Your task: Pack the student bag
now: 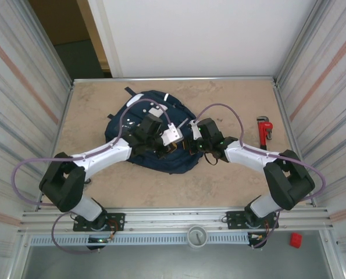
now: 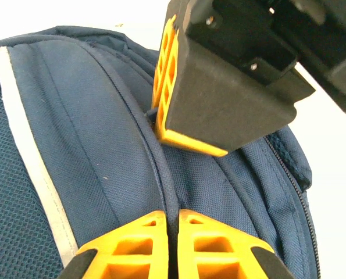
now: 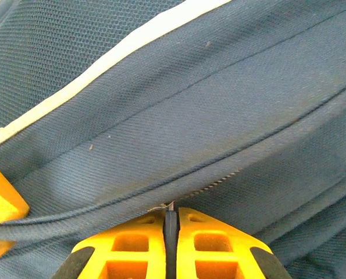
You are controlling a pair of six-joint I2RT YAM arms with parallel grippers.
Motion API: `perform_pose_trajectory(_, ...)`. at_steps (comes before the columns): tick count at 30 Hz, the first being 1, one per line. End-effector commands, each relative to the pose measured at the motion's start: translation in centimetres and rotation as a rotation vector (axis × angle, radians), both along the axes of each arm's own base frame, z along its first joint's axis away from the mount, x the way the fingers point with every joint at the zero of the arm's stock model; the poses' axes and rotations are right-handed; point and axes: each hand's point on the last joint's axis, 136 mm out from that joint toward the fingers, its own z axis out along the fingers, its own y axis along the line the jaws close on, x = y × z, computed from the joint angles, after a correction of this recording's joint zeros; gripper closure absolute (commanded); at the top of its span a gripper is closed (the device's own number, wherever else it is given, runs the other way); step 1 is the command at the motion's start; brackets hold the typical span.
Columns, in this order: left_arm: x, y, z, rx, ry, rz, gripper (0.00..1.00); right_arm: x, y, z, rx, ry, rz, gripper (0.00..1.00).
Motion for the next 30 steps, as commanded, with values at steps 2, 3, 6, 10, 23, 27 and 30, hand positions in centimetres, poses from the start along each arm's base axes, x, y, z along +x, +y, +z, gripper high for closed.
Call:
perform_pose_trajectory(2, -0.5, 2.7, 0.7, 0.021, -0.047, -0.013, 1.00, 1.9, -4.3, 1.1, -0.037, -0.020, -0.175, 1.00)
perform_pose_trajectory(3, -0.4, 3.3, 0.4, 0.042, -0.054, -0.001, 1.00, 1.9, -4.5, 1.2, -0.038, -0.024, -0.185, 1.00)
perform_pose_trajectory(6, 0.9, 6.4, -0.4, 0.121, -0.083, 0.102, 1.00, 2.0, -4.2, 1.9, -0.036, -0.029, -0.189, 1.00)
perform_pose_trajectory(10, 3.0, 10.1, 0.5, 0.140, -0.122, 0.289, 0.87, 1.2, -1.7, 3.3, -0.016, -0.058, -0.118, 1.00)
perform_pose_trajectory(23, 0.2, 2.1, 3.4, 0.086, -0.207, 0.039, 0.33, -2.2, 3.0, 7.7, 0.149, -0.108, 0.037, 1.00)
perform_pose_trajectory(27, 1.2, 1.2, 1.6, 0.131, -0.179, 0.021, 0.48, -3.1, 3.0, 8.1, 0.154, -0.104, 0.050, 1.00)
perform_pose_trajectory(30, 1.6, 1.4, 1.4, 0.115, -0.189, 0.021, 0.68, -3.4, 2.0, 7.2, 0.118, -0.090, 0.028, 1.00)
